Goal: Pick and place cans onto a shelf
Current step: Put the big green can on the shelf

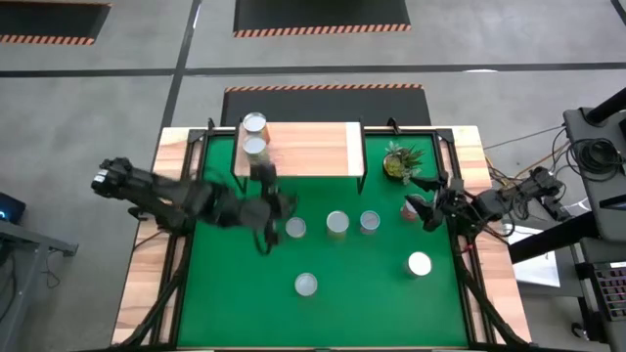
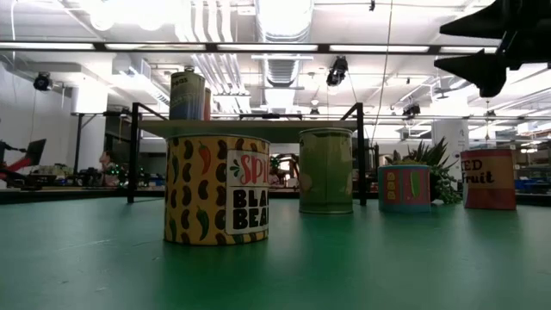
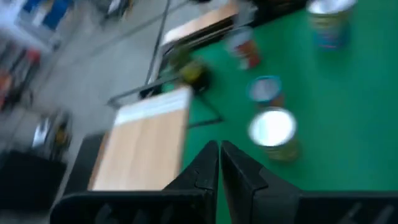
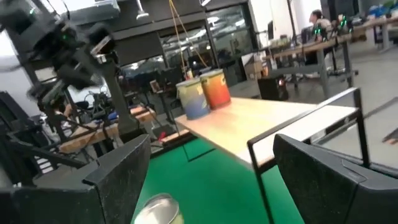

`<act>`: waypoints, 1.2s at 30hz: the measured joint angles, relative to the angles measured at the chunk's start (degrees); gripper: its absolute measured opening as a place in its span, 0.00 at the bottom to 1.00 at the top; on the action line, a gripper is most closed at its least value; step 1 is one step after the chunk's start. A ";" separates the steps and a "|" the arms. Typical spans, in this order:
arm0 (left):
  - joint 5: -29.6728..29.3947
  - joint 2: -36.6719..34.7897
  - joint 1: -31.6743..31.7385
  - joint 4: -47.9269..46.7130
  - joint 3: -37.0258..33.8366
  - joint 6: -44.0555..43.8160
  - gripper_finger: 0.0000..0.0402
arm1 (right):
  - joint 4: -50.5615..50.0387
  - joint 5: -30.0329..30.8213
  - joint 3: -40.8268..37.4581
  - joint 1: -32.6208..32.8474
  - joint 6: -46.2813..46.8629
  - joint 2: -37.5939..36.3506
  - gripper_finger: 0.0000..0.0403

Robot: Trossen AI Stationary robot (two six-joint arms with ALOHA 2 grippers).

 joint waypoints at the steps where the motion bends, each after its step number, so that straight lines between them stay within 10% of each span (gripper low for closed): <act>1: 0.06 -1.20 -1.28 3.66 -3.44 1.37 0.00 | 1.47 -0.06 0.00 0.00 0.83 2.00 0.81; 12: -0.39 -21.12 -6.99 38.27 -32.38 6.19 0.00 | 22.87 -6.08 4.52 0.04 1.51 28.04 0.81; 27: -0.70 -44.14 -7.10 44.26 -44.05 -3.36 0.00 | -33.18 -6.48 36.47 0.34 21.17 53.73 0.81; 36: -0.67 -47.48 -7.10 44.35 -43.67 -3.27 0.00 | -37.12 -6.53 39.64 0.42 23.96 63.14 0.81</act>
